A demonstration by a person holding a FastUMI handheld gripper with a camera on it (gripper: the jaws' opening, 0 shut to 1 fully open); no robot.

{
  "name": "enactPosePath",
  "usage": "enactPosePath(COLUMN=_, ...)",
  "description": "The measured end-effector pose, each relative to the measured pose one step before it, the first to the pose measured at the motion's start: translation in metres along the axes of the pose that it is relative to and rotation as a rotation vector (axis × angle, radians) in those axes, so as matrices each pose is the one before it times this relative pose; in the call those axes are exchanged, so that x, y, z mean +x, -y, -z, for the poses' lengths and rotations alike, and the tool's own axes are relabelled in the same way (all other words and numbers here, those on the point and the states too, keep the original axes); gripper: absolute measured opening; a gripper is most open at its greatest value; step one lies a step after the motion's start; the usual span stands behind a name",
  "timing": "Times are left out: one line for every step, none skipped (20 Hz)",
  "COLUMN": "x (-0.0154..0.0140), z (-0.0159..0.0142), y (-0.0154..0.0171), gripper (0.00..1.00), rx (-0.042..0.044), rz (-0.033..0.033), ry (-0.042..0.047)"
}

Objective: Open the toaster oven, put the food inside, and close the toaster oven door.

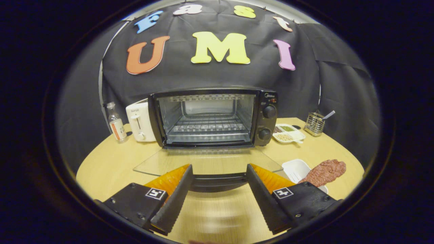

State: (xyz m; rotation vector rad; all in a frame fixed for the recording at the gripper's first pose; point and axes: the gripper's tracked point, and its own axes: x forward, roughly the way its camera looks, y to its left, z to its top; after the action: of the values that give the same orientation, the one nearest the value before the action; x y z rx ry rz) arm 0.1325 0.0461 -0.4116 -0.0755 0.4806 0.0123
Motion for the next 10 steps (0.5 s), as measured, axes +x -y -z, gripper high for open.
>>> enactPosePath(x=0.00291, z=0.00584, y=-0.00003, gripper=0.99, rx=0.01091, rz=-0.00549, ry=-0.02171)
enactPosePath(x=0.00407, z=0.00444, y=0.00020, gripper=0.99, rx=0.00714, rz=-0.00481, ry=-0.01771)
enactPosePath(x=0.00346, z=0.00491, y=0.00076, gripper=0.99, rx=0.00315, rz=-0.00316, ry=-0.01956)
enactPosePath(x=0.00370, z=0.00766, y=0.00026, gripper=0.99, rx=0.00590, rz=-0.00235, ry=-0.02521)
enactPosePath(x=0.00315, z=0.00556, y=0.00047, gripper=0.99, rx=0.00397, rz=-0.00430, ry=-0.01958)
enactPosePath(x=0.00117, z=0.00015, y=0.00018, gripper=0.99, rx=0.00086, rz=-0.00394, ry=-0.00028)
enactPosePath(x=0.00029, z=-0.00417, y=0.00061, gripper=0.99, rx=-0.00578, rz=-0.00318, ry=0.01561)
enactPosePath(x=0.00027, z=-0.00022, y=-0.00105, gripper=0.99, rx=-0.00489, rz=-0.00327, ry=0.00470)
enactPosePath(x=-0.00125, z=0.00145, y=-0.00020, gripper=0.99, rx=-0.00333, rz=-0.00374, ry=-0.01206)
enactPosePath(x=-0.00276, z=-0.00079, y=-0.00045, gripper=0.99, rx=0.00471, rz=-0.01304, ry=-0.00132)
